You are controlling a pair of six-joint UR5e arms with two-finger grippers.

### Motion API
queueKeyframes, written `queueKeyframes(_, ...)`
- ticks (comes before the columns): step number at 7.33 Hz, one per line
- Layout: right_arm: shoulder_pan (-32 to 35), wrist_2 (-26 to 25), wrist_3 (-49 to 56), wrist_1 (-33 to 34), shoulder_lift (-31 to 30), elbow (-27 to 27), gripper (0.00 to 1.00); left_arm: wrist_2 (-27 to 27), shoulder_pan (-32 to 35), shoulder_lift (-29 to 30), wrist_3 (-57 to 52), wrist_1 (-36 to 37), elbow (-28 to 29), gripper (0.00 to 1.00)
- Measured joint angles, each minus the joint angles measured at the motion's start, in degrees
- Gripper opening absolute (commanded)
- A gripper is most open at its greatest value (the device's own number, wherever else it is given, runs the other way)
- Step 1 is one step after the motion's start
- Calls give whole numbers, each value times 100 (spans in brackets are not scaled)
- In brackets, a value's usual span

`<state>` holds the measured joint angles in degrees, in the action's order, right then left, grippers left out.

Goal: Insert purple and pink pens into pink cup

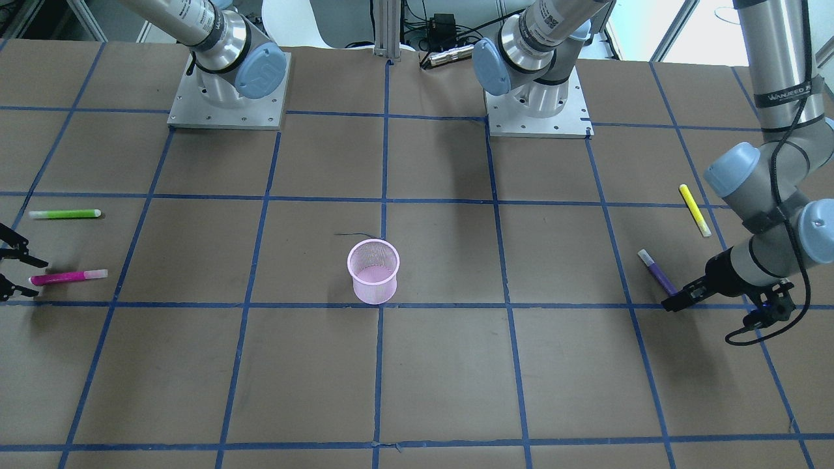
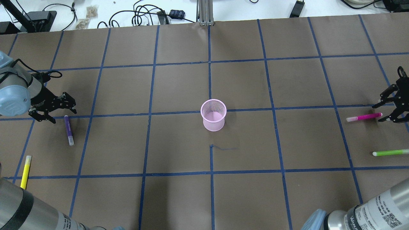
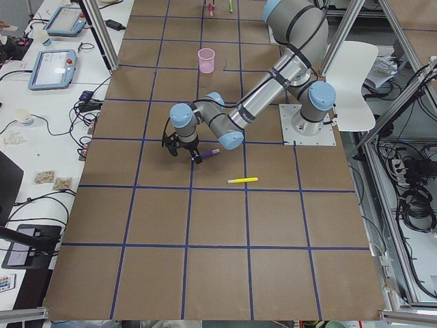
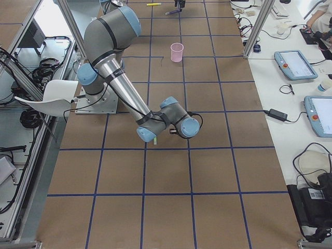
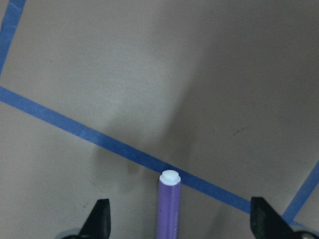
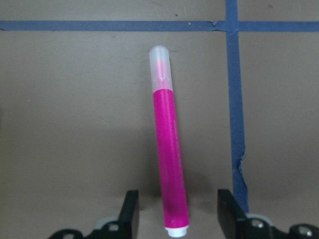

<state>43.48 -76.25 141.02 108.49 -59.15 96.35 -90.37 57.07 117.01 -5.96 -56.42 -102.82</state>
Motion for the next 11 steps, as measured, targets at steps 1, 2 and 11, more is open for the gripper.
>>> queueKeyframes(1, -2, -29, 0, 29, -1, 5, 24, -8, -2, 31, 6, -2, -1, 68)
queueKeyframes(2, -4, -61, 4, 71, -5, -1, 20, -17, -2, 44, 22, -8, -1, 62)
queueKeyframes(11, 1086, -418, -1518, -529, -1431, -361, 15, 10, 52, -109, 133, -121, 96, 0)
